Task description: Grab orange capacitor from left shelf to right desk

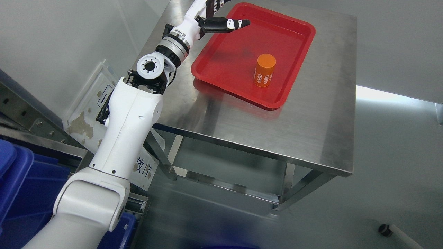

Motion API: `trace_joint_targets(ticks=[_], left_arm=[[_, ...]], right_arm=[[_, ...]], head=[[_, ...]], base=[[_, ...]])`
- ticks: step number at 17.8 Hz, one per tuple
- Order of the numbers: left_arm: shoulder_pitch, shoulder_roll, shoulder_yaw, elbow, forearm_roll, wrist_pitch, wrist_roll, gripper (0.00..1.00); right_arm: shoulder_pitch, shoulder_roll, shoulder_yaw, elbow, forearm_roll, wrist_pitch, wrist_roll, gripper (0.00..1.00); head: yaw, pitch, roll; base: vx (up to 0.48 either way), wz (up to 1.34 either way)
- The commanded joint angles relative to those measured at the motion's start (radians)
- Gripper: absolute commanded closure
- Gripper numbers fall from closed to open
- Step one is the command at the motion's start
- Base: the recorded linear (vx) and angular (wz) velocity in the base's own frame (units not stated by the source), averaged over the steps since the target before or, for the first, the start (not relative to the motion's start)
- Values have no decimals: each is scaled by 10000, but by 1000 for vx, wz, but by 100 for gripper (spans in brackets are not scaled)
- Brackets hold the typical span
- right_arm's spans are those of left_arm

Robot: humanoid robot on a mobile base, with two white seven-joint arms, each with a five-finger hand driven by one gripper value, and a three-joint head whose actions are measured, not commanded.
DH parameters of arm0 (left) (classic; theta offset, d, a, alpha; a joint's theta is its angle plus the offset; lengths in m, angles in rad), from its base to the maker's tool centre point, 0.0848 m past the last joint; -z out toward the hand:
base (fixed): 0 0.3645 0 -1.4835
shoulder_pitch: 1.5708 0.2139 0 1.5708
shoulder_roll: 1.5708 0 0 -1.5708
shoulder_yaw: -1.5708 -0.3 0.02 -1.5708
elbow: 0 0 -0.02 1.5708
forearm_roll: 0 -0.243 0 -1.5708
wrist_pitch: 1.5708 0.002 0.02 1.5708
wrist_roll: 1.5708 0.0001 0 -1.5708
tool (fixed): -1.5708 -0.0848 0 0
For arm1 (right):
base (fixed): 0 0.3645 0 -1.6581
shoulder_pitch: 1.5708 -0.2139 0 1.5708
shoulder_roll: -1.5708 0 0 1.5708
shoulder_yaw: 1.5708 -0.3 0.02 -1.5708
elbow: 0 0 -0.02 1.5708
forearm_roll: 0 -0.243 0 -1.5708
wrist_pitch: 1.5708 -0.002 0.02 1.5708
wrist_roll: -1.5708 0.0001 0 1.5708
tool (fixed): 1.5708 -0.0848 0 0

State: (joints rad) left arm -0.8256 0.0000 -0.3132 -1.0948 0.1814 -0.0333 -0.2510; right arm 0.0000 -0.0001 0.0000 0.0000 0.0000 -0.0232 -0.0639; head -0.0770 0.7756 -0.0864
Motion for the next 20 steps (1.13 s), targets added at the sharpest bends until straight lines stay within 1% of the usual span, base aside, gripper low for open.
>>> trace_joint_targets(ticks=[1,3,5,7,10,20], left_arm=[[1795,175,1796,-2547,11,133,-67,0],[2515,175,1813,-3407,26,516,-52,0],[2947,175,1797,-3533,26,517,9,0],[2995,175,1995,-3549,11,487,-6,0],[3163,175,2043,-3564,26,-18,-67,0],[2933,175,1997,-3732,26,42,-67,0]], right_arm=[[215,-174,-107,-174,62,2,-5,0],[230,-174,-107,-174,62,2,-5,0],[230,-174,-107,-174,62,2,-5,0],[230,-174,-107,-174,62,2,-5,0],[230,-174,-107,-174,62,2,-5,0],[230,-174,-107,-174,62,2,-5,0]], head=[[0,0,0],[0,0,0],[0,0,0],[0,0,0],[0,0,0],[0,0,0]], base=[[0,0],[0,0],[0,0],[0,0],[0,0],[0,0]])
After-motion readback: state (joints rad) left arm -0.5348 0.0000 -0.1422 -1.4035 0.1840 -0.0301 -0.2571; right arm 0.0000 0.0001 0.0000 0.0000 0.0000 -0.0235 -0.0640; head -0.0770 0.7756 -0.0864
